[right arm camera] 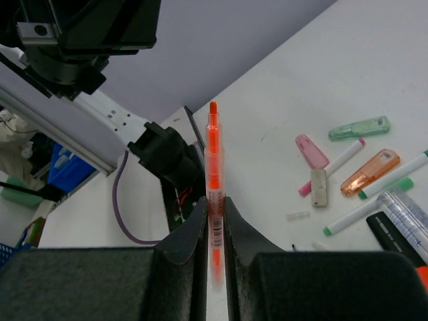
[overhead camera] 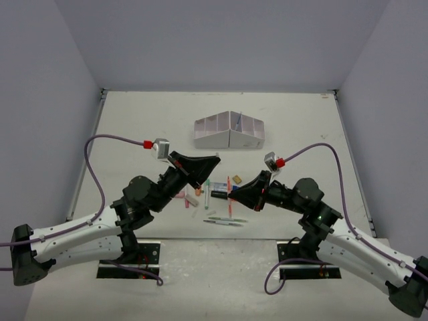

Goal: Sort the stationery into containers
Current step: Close the pen cap on the pen.

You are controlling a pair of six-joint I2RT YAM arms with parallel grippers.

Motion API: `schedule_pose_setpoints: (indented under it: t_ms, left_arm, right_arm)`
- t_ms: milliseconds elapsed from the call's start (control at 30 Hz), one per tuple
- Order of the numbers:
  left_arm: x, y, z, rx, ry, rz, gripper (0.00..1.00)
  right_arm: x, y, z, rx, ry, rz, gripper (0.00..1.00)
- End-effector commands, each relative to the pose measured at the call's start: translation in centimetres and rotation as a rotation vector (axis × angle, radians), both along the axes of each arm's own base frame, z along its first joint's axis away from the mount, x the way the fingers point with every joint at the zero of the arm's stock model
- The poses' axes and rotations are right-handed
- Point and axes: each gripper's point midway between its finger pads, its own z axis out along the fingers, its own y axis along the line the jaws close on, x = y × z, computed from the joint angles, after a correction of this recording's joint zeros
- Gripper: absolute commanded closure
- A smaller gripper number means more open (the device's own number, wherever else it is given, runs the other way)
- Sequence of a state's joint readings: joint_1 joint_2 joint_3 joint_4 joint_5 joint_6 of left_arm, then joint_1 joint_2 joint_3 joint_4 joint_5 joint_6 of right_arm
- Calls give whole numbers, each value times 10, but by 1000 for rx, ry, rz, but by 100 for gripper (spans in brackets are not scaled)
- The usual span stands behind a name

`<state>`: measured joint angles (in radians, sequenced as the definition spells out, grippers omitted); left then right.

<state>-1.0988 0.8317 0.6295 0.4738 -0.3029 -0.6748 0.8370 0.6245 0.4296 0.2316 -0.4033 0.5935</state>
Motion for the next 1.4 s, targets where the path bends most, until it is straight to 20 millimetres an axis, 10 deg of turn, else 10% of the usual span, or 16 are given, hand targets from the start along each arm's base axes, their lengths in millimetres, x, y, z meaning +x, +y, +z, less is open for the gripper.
schedule_pose_setpoints:
  t_ms: [0,1367]
  left_arm:
    - [-18,-2,38,-120,-153,-88,100]
    - [-28,-20,14,-20,-217,-171,100]
  right_arm:
    - [-9,13,48,72,-103,61,100]
    - [-8,2,70,46,-136,4,100]
